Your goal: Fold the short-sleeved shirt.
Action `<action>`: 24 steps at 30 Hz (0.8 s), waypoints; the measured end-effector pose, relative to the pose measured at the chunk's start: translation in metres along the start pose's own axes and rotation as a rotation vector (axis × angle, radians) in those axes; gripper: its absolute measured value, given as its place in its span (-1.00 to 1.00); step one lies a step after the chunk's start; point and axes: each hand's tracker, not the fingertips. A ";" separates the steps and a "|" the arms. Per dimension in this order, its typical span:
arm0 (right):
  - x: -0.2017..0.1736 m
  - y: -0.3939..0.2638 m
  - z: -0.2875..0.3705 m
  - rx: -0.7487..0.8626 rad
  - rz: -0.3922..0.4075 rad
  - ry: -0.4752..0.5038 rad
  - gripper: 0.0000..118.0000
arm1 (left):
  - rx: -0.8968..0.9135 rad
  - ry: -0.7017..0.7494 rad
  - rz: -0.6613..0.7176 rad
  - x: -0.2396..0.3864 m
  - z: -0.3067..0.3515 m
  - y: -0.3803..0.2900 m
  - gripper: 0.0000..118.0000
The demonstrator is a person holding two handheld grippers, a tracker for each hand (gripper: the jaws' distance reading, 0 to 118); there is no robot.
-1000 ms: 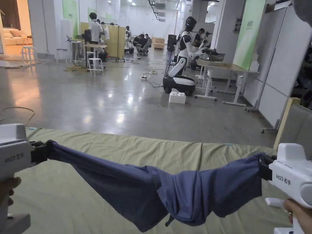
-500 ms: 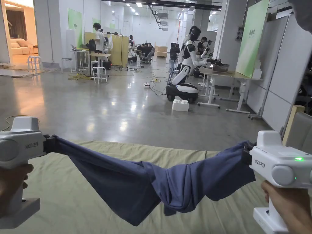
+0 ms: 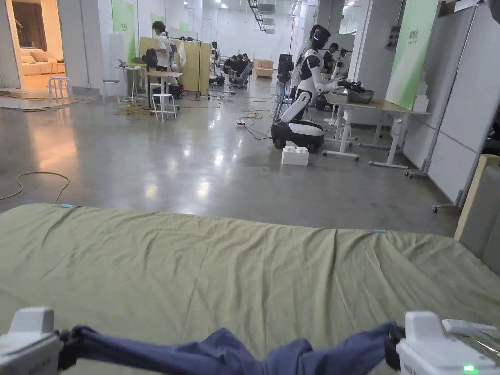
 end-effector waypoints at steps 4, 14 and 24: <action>-0.007 -0.061 -0.001 -0.110 -0.012 -0.002 -0.89 | -0.105 0.000 -0.007 -0.004 0.007 -0.065 -0.95; -0.015 -0.120 0.005 -0.186 -0.060 -0.059 -0.43 | -0.281 0.010 0.010 0.002 0.001 -0.140 -0.85; -0.053 -0.047 0.069 0.198 -0.122 -0.062 0.35 | 0.076 -0.027 -0.062 0.058 0.038 -0.076 0.17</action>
